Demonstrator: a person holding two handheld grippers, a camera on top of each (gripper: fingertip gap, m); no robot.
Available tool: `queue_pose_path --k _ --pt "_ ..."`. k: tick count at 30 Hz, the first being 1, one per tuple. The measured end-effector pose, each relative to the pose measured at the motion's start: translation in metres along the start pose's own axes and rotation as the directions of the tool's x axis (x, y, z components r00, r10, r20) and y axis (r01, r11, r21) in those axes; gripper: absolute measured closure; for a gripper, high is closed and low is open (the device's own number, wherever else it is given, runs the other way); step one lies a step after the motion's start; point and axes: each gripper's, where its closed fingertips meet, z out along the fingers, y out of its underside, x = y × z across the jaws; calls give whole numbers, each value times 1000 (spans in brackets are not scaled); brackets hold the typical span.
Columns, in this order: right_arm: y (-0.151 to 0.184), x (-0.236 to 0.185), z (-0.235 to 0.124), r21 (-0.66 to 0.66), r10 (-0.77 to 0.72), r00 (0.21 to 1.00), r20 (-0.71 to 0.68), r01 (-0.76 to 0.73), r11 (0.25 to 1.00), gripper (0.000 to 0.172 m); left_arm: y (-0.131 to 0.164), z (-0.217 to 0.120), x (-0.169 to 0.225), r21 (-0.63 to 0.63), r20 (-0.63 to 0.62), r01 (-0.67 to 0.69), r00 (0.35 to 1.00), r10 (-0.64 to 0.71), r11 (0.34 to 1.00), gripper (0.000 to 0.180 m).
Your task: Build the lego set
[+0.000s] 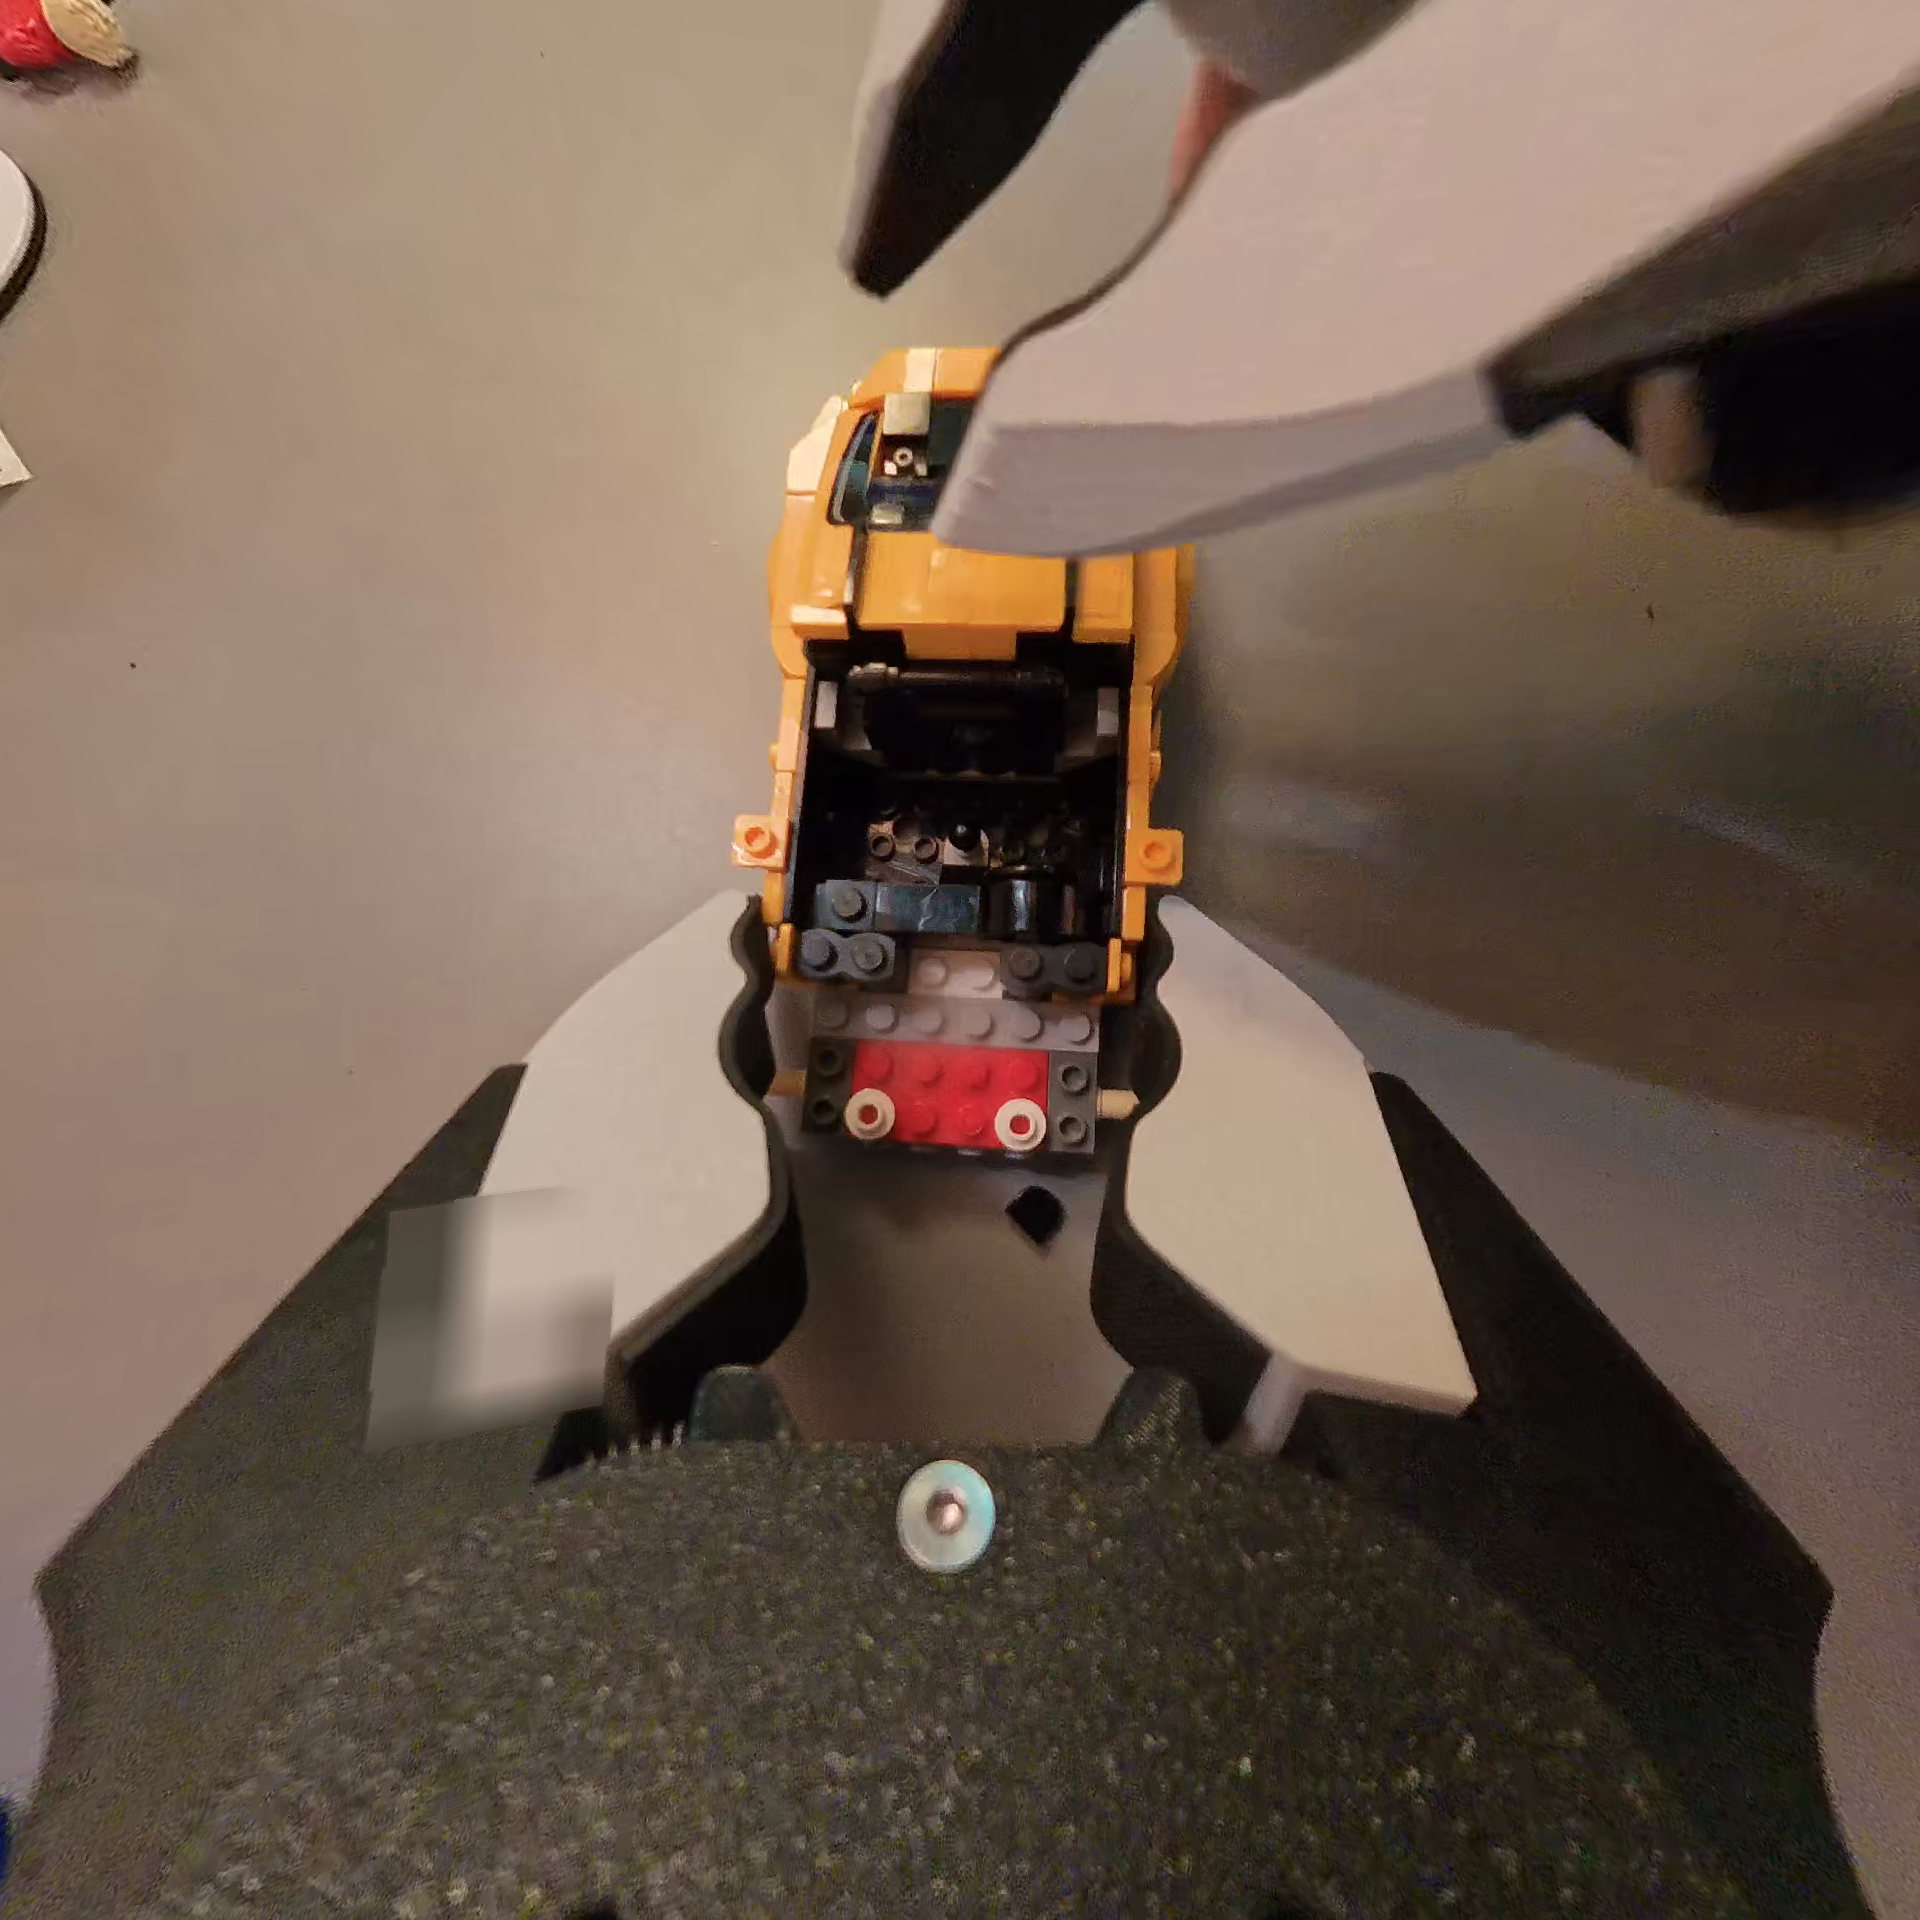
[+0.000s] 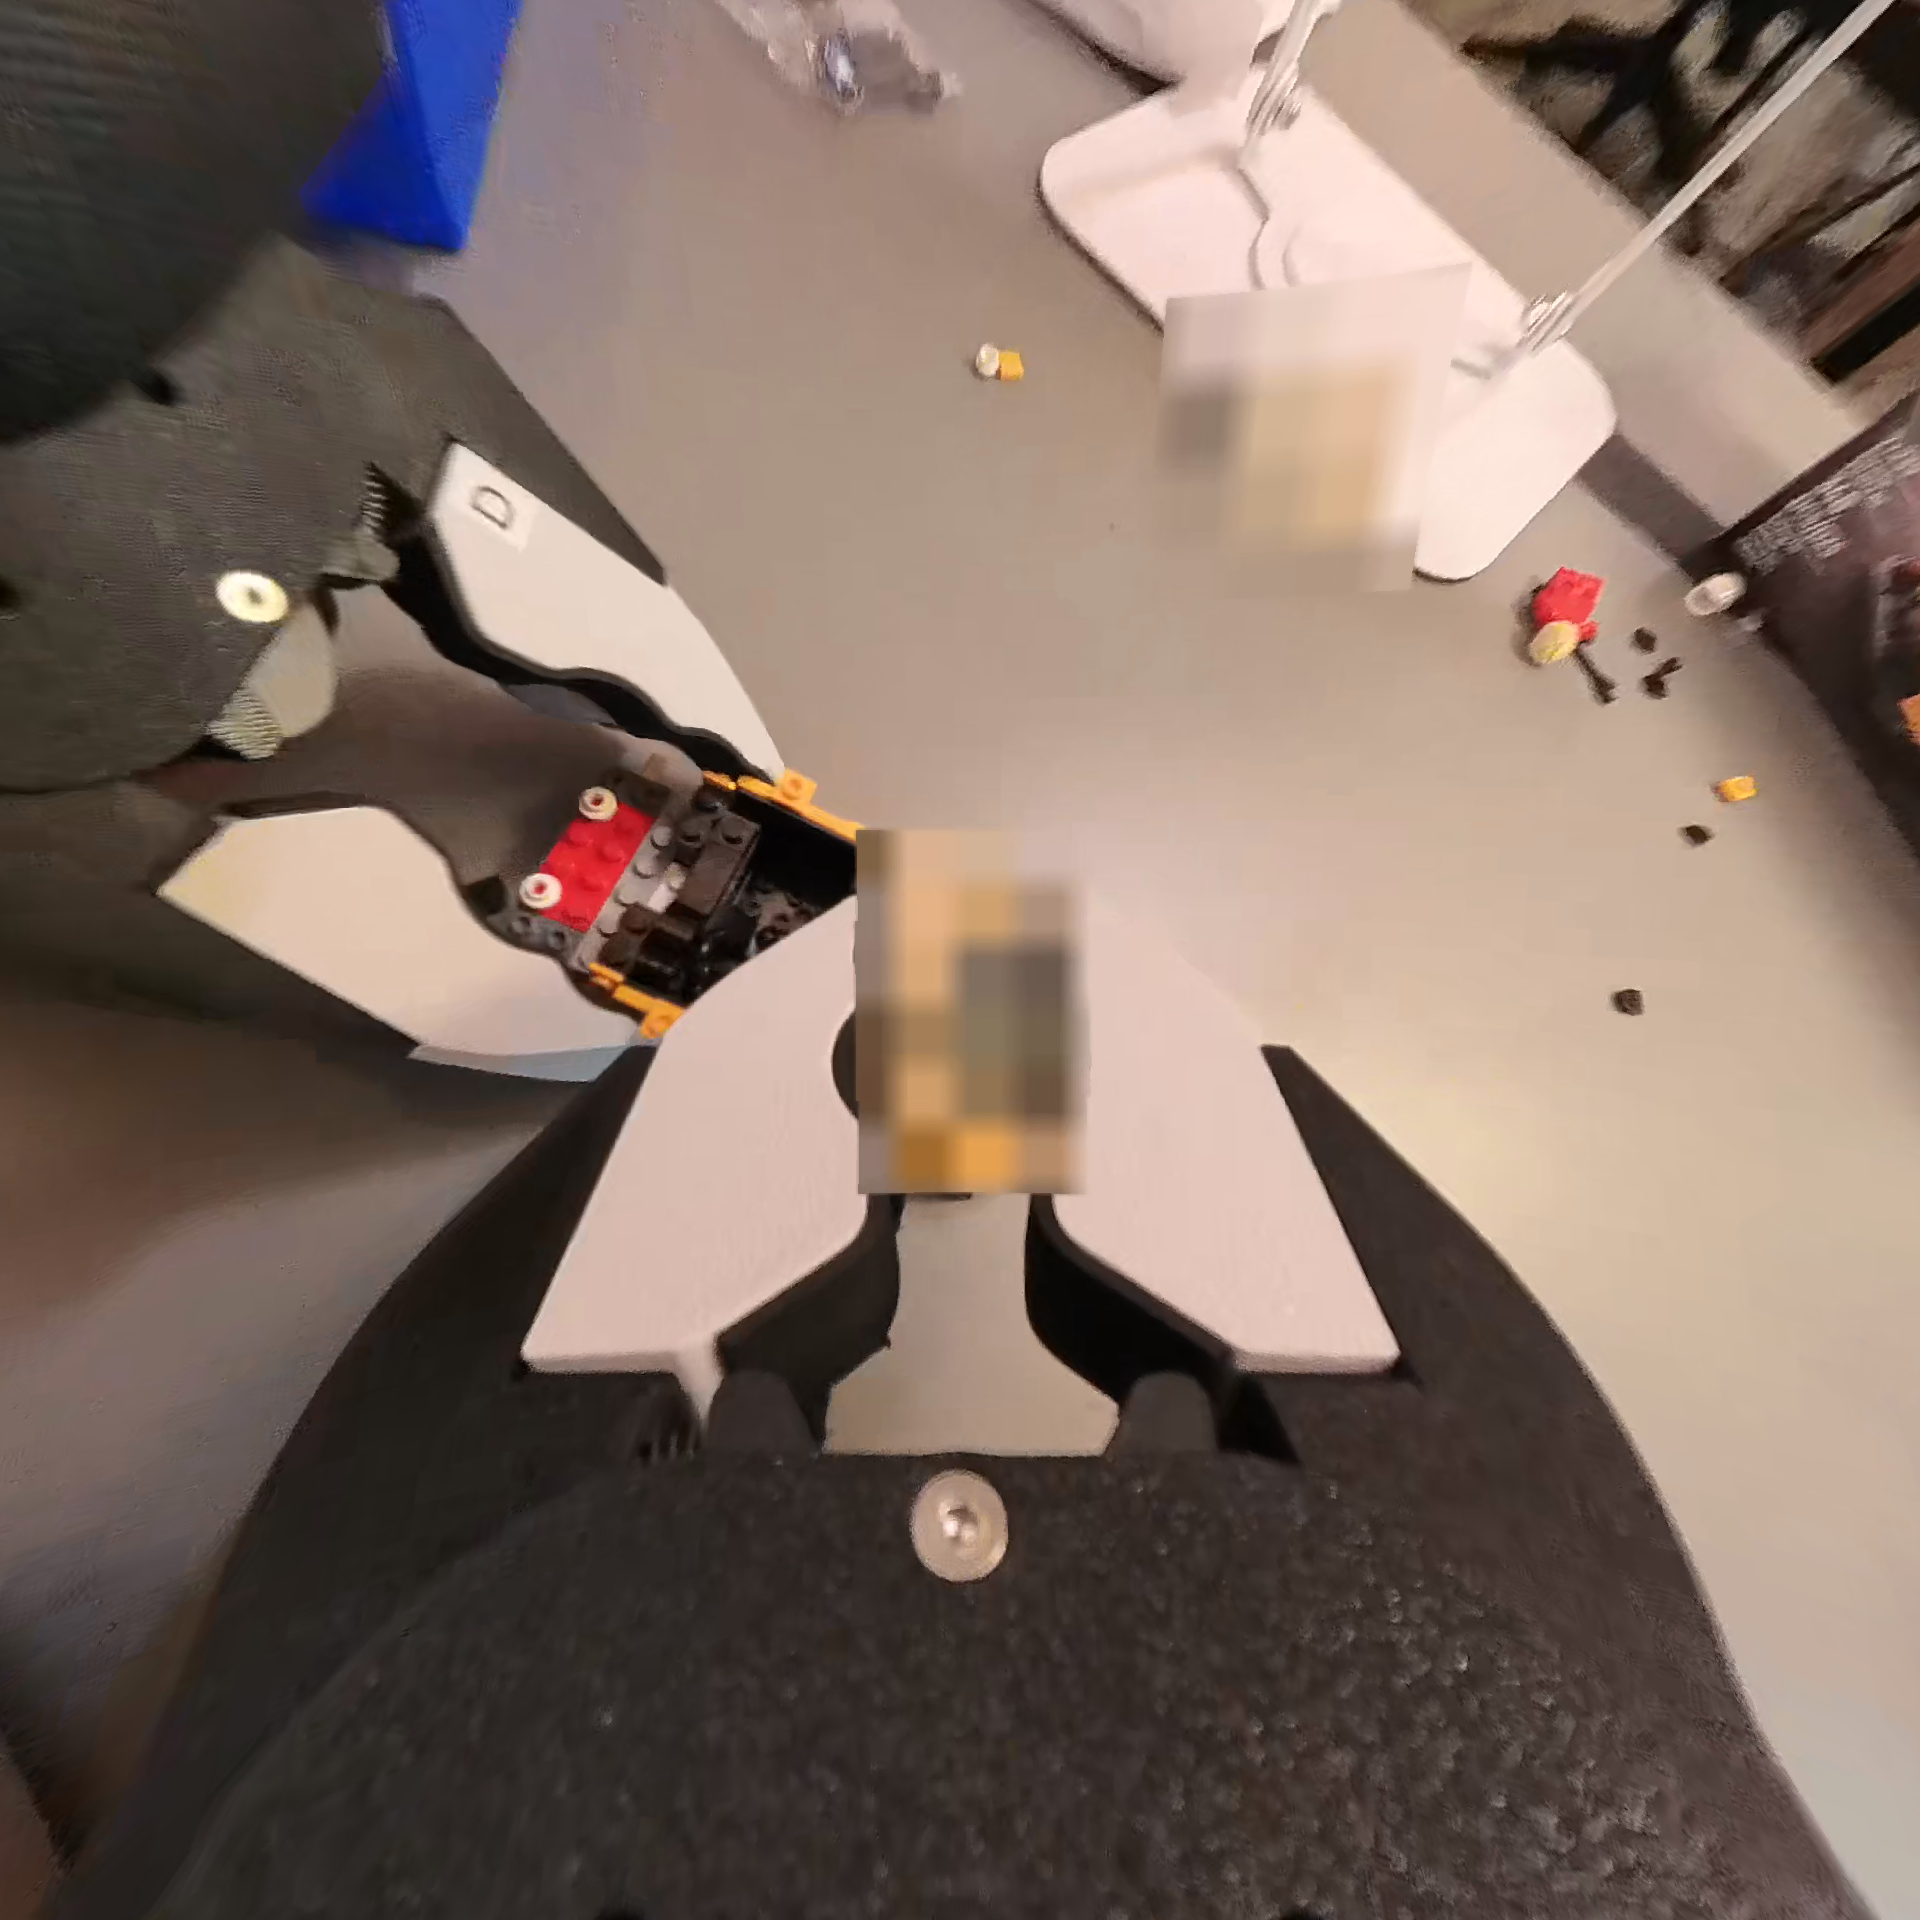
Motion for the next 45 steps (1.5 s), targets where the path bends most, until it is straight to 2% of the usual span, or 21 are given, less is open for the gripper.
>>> queue_pose_path --k 4,7,11,13,15,19,22,25,27,29,33,36,38,41,43,45 --pt "1 -1 16 -123 18 992 123 -3 992 145 -1 0 0 6 -12 16 1000 -16 1000 114" --pt "5 -2 25 -198 -16 991 134 42 979 144 0 0 0 6 -11 17 1000 -17 1000 114" --pt "5 -5 28 -231 -20 990 140 52 972 150 0 -1 0 5 -10 19 1000 -19 1000 114" --pt "5 -10 28 -238 -15 988 154 52 970 161 0 -1 0 3 -8 18 1000 -18 1000 114" --pt "5 -11 28 -233 -27 990 137 58 971 164 0 -1 0 2 -9 21 1000 -21 1000 114" --pt "4 -10 26 -228 -18 989 146 51 972 159 0 -1 0 2 -9 15 1000 -15 1000 114" --pt "-12 -7 17 -152 10 972 233 27 988 153 1 -1 1 14 -36 -39 999 40 999 114" --pt "-22 -4 2 -42 -122 917 381 149 988 153 4 -4 1 49 -115 -162 979 167 986 114" --pt "-12 2 -2 21 -260 849 460 282 959 153 8 -6 -2 73 -172 -196 963 206 978 114" --pt "0 6 0 61 -305 779 547 327 943 150 11 -8 -7 84 -204 -207 954 221 975 115" --pt "17 14 17 26 -194 676 711 250 968 138 15 -11 -12 110 -254 -224 936 245 968 114" --pt "29 6 14 -47 -47 504 863 172 984 131 16 -11 -22 117 -260 -226 933 249 967 112" --pt "31 5 10 -58 -10 435 900 144 988 129 17 -9 -30 102 -259 -183 944 203 978 106" --pt "38 6 4 -15 -54 444 894 151 988 129 19 -8 -47 80 -211 -103 970 118 991 105" --pt "46 2 -6 11 -81 448 891 157 988 132 18 -8 -69 77 -98 -32 994 39 996 118" --pt "52 -10 -19 47 -111 440 891 153 987 135 17 -10 -89 84 6 62 998 -63 994 123"
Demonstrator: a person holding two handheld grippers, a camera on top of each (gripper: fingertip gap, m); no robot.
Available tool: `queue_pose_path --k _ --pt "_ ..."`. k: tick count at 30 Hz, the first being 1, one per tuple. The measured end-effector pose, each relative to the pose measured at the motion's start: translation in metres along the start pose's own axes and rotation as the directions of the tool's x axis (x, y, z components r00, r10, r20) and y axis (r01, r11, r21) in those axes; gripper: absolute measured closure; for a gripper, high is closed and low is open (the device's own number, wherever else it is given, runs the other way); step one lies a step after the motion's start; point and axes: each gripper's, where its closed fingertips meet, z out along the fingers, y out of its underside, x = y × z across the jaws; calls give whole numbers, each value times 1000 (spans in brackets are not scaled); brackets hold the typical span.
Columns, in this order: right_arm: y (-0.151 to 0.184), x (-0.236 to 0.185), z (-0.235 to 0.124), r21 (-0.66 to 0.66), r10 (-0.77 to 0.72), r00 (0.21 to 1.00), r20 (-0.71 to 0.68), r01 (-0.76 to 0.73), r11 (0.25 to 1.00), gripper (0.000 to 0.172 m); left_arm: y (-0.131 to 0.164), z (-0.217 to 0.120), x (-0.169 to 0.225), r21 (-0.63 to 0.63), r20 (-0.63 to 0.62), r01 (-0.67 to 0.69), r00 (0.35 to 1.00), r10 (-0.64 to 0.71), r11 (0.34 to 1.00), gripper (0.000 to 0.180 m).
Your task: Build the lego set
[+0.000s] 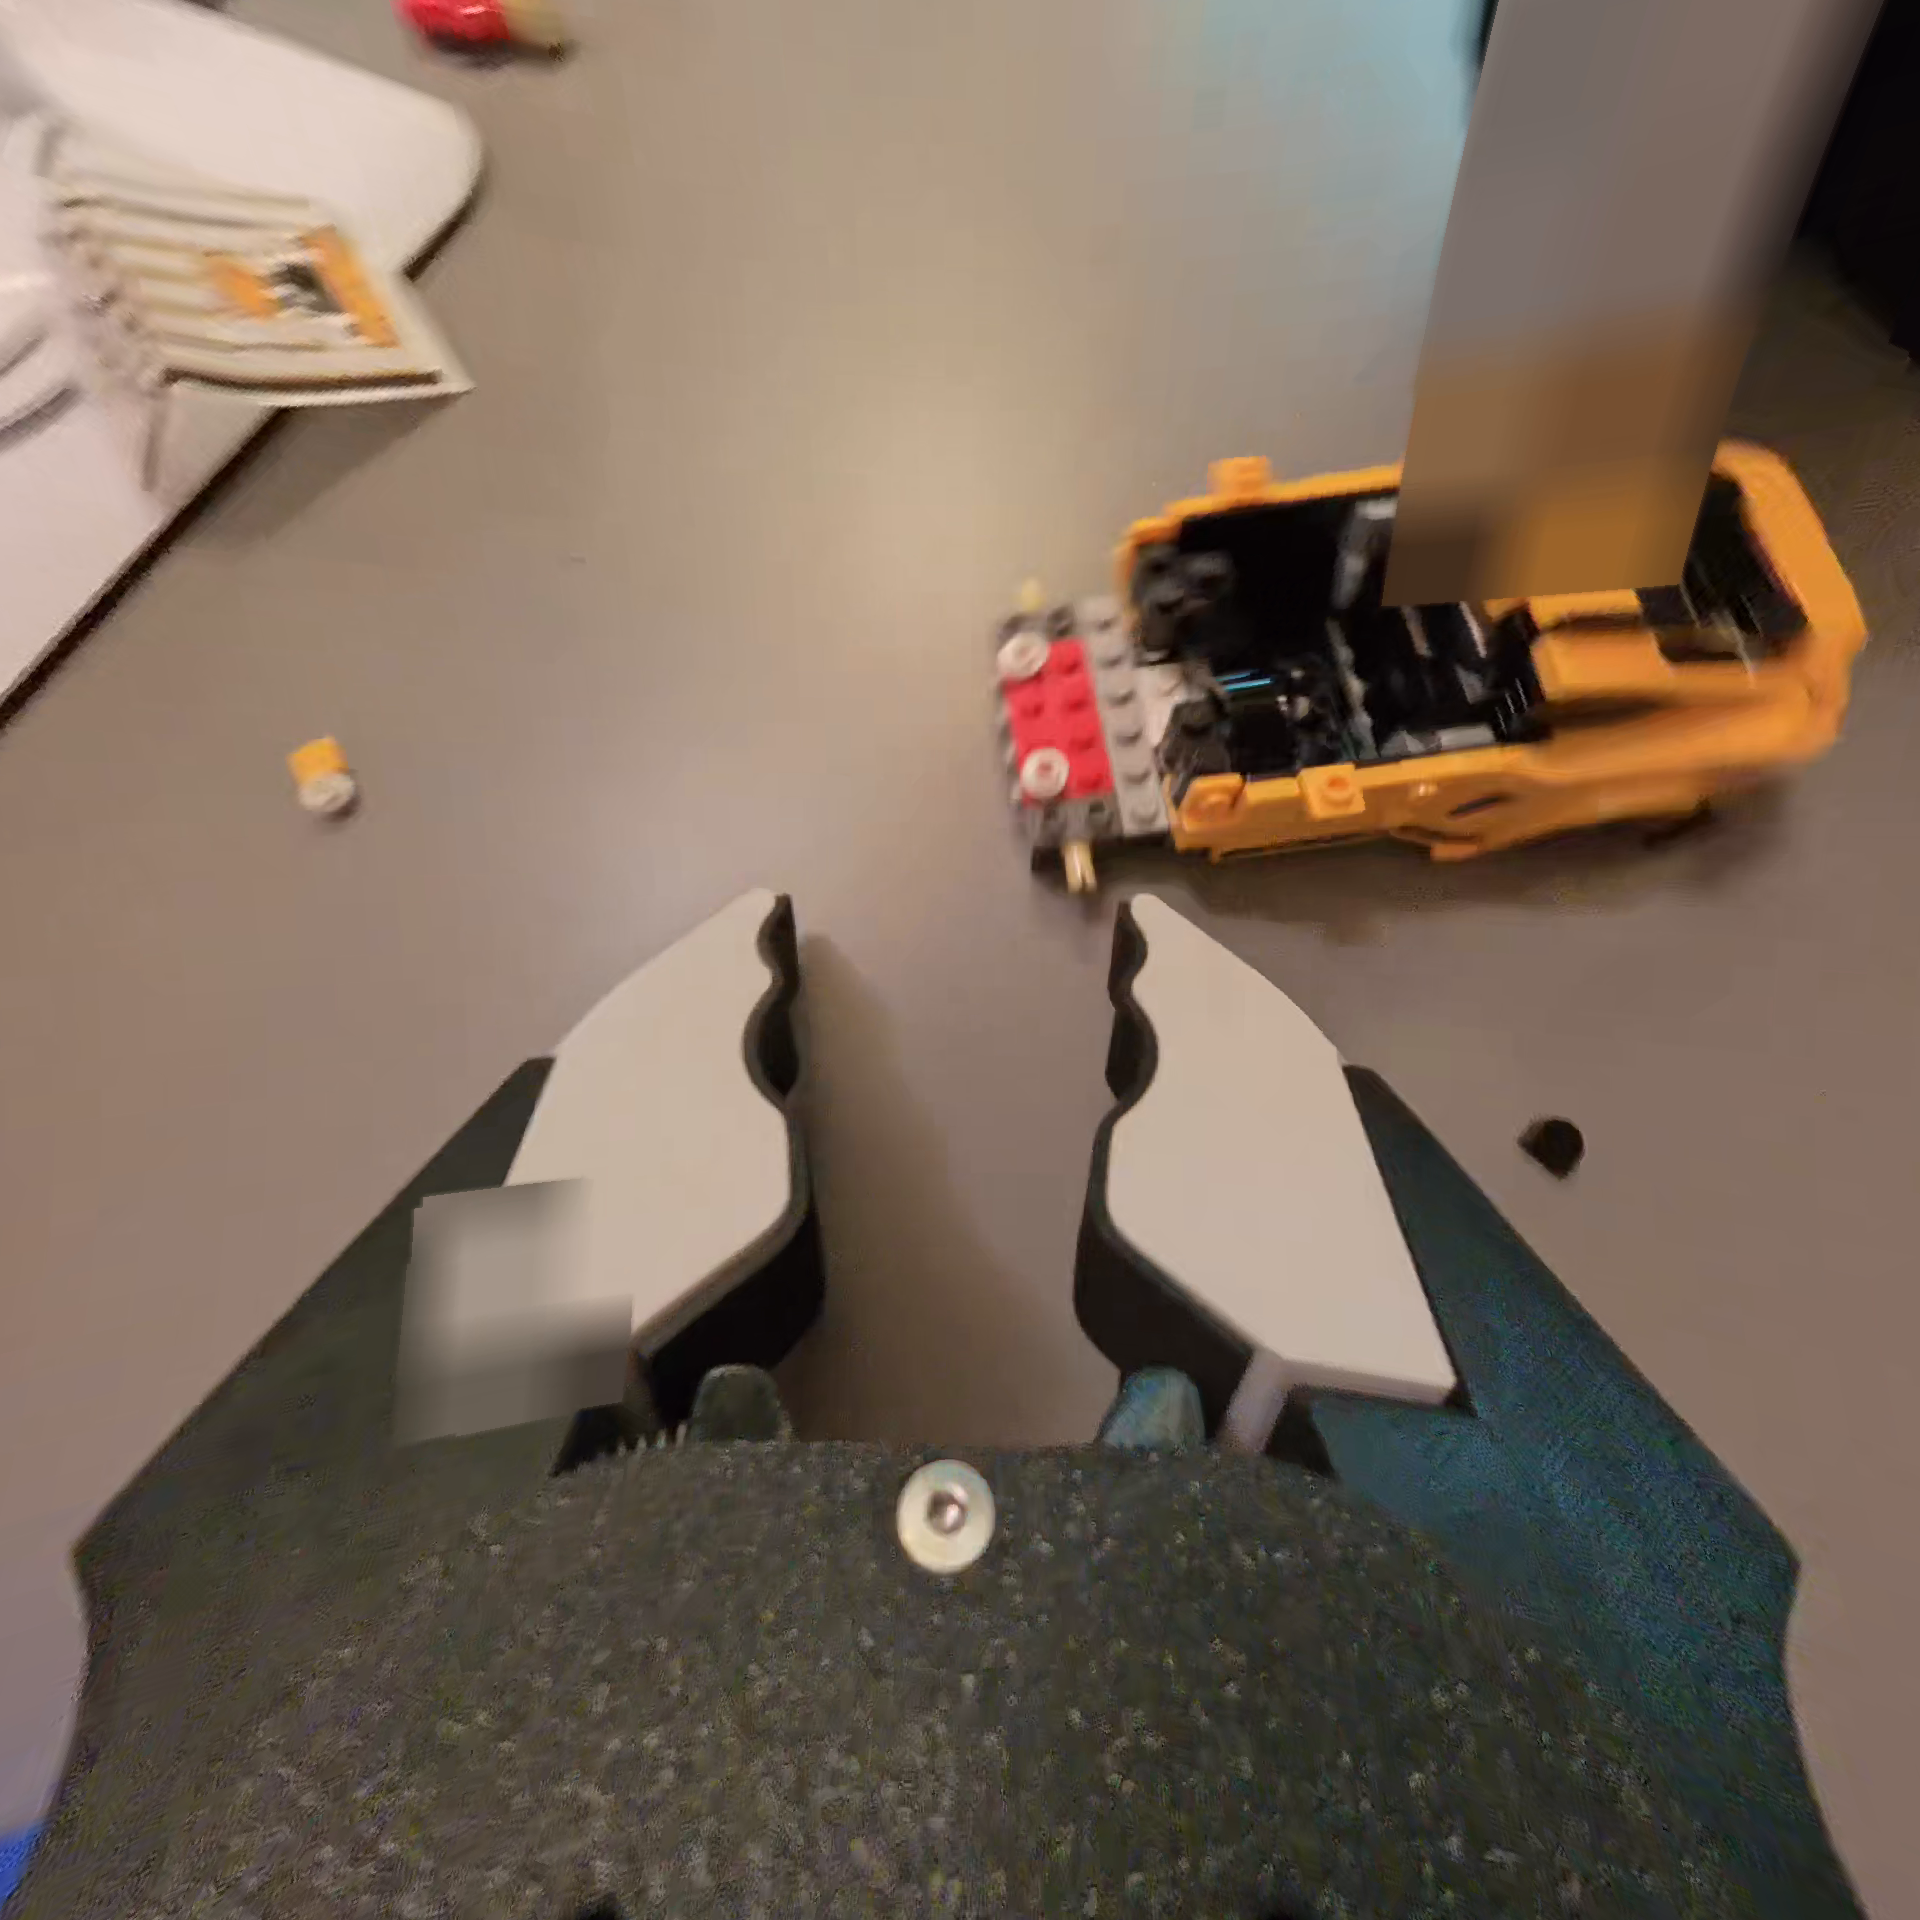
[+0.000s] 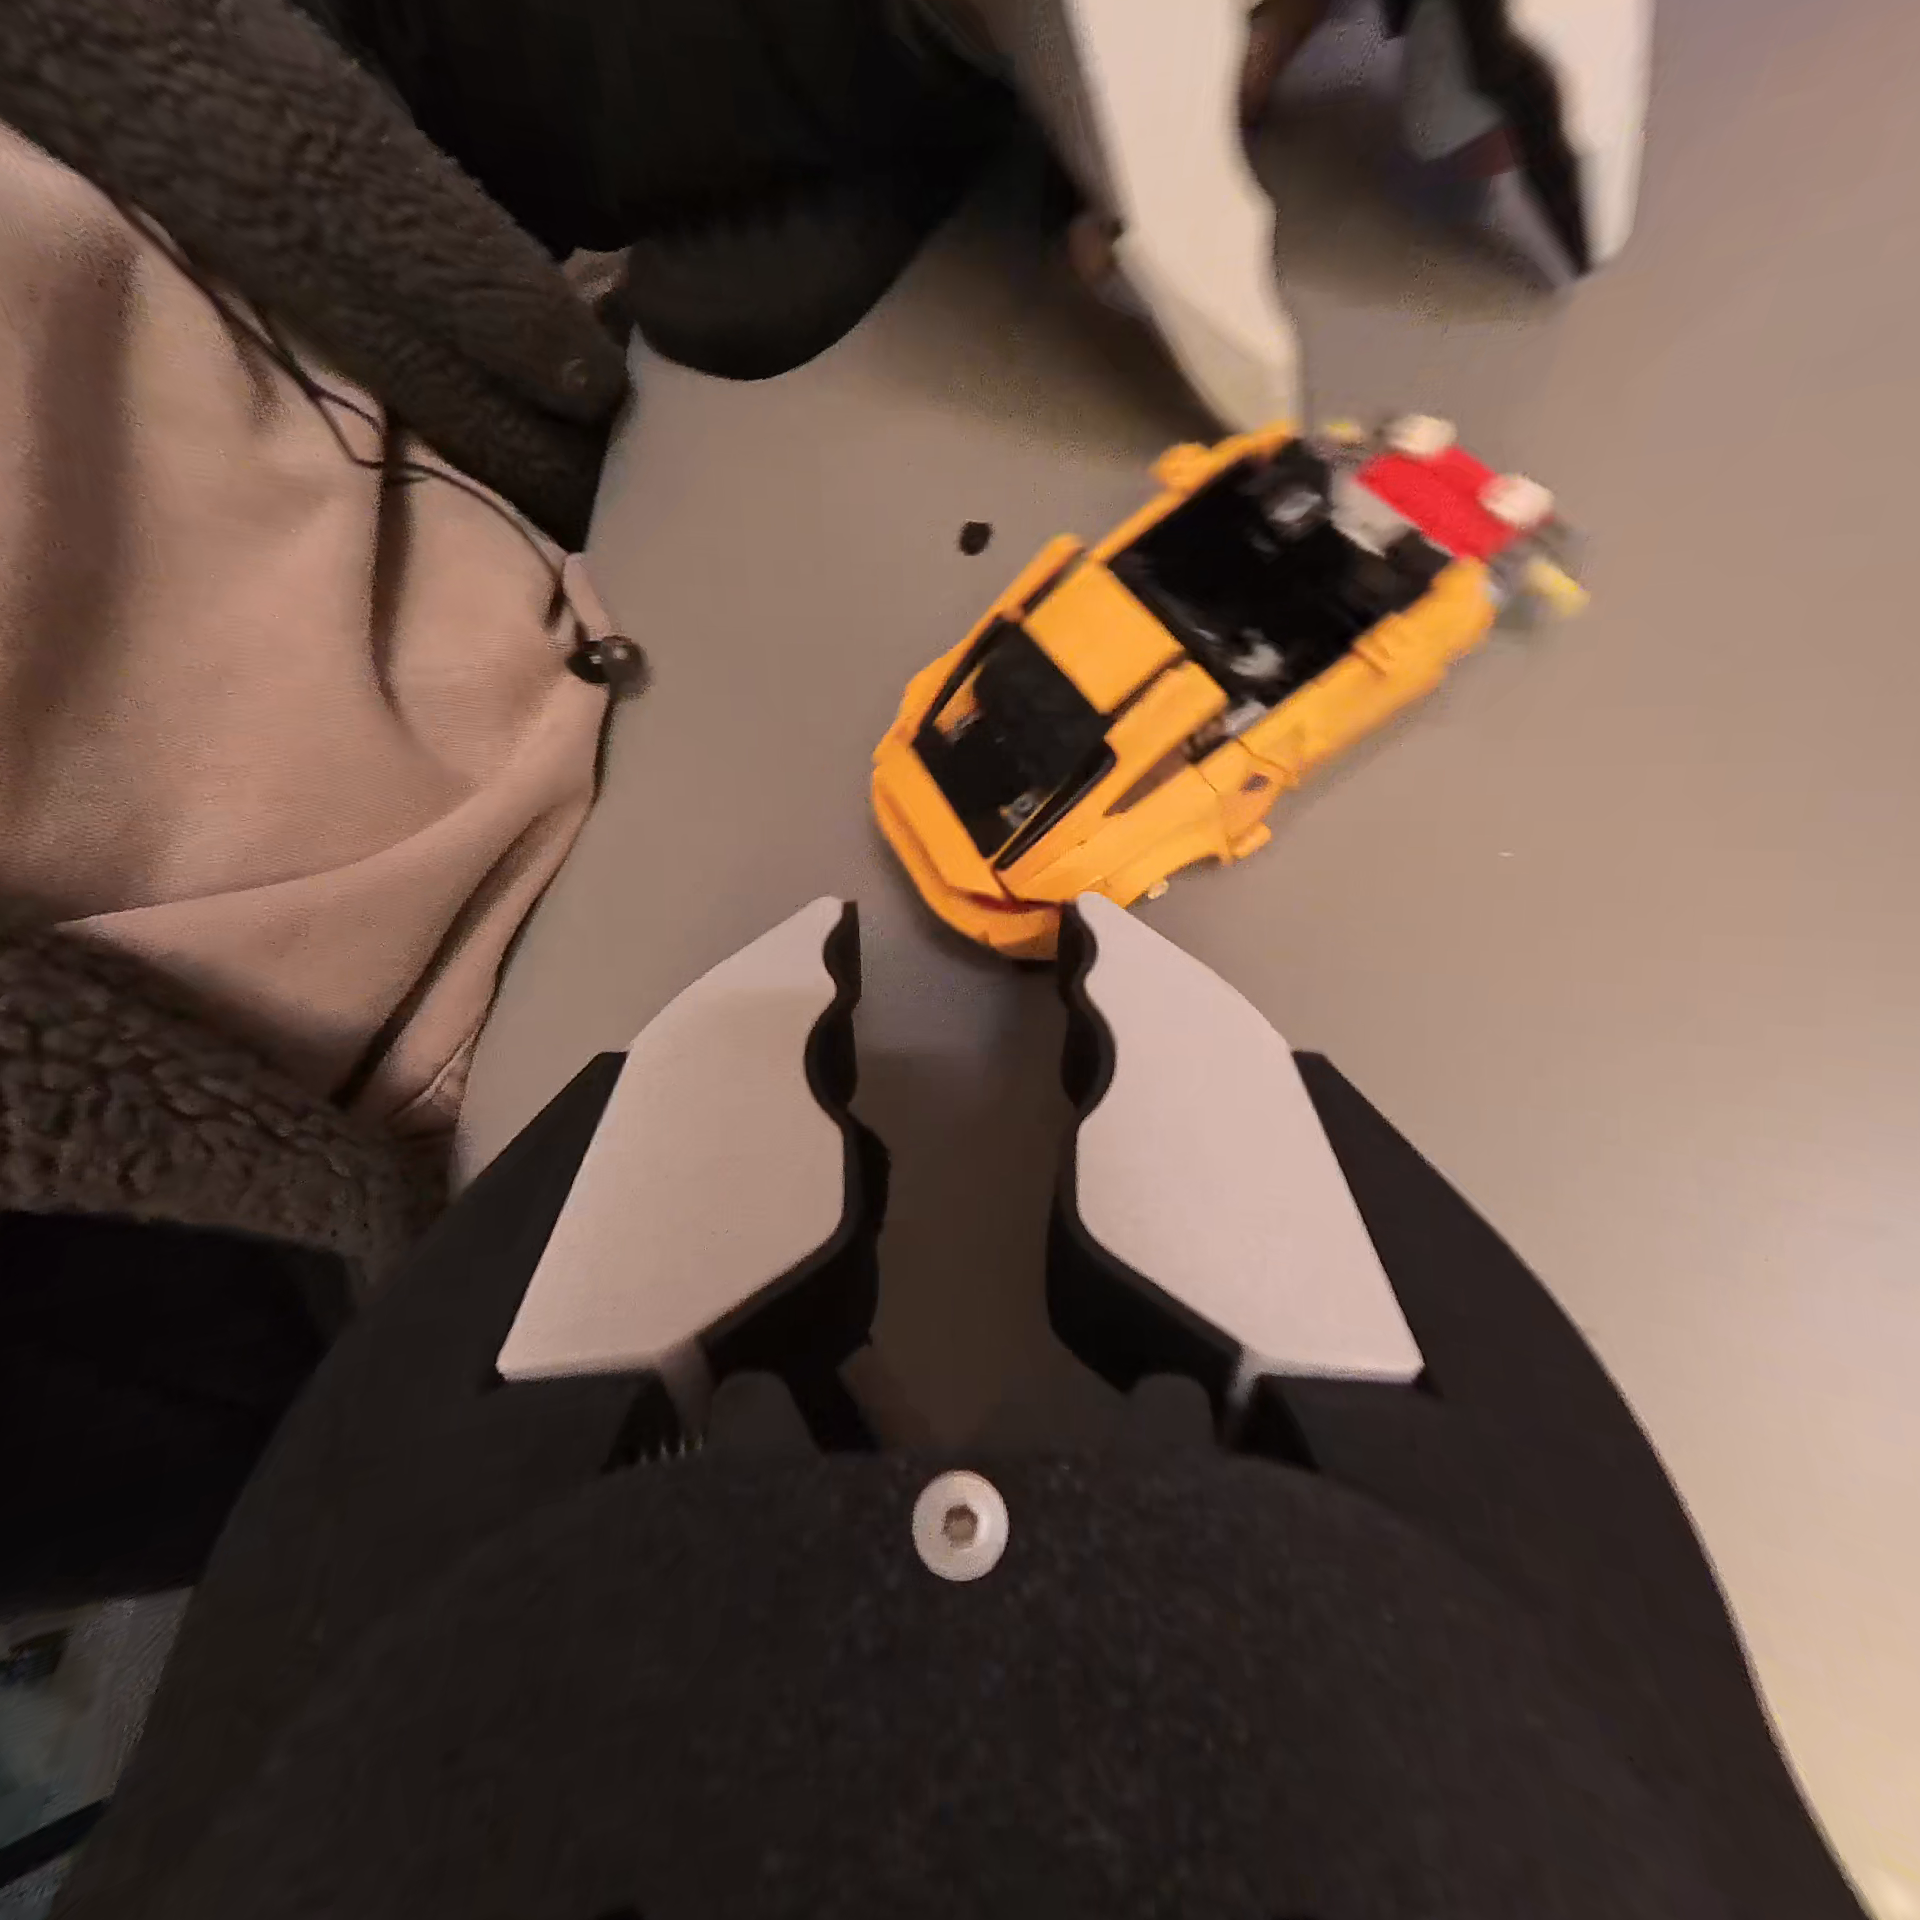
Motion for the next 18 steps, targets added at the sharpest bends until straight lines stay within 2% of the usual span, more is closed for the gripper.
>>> queue_pose_path --k 3,6,8,10,14,18 --pt "-6 -25 17 34 -86 996 -15 86 996 136 -6 -6 -2 30 31 78 996 -79 997 124" --pt "-14 -39 26 62 -183 982 -41 185 981 136 -15 -17 24 61 -68 127 990 -123 990 122" --pt "-19 -28 17 94 -207 972 -109 218 971 140 -20 -22 49 58 -159 210 967 -199 976 116" --pt "-25 -7 3 128 -220 952 -214 250 960 140 -25 -21 72 62 -196 266 948 -249 962 108" --pt "-28 12 -2 96 -304 920 -247 336 937 126 -22 -1 92 33 -111 272 957 -267 962 86" --pt "-21 13 8 48 -368 917 -155 379 924 120 -23 9 92 -1 -109 241 965 -240 970 85"
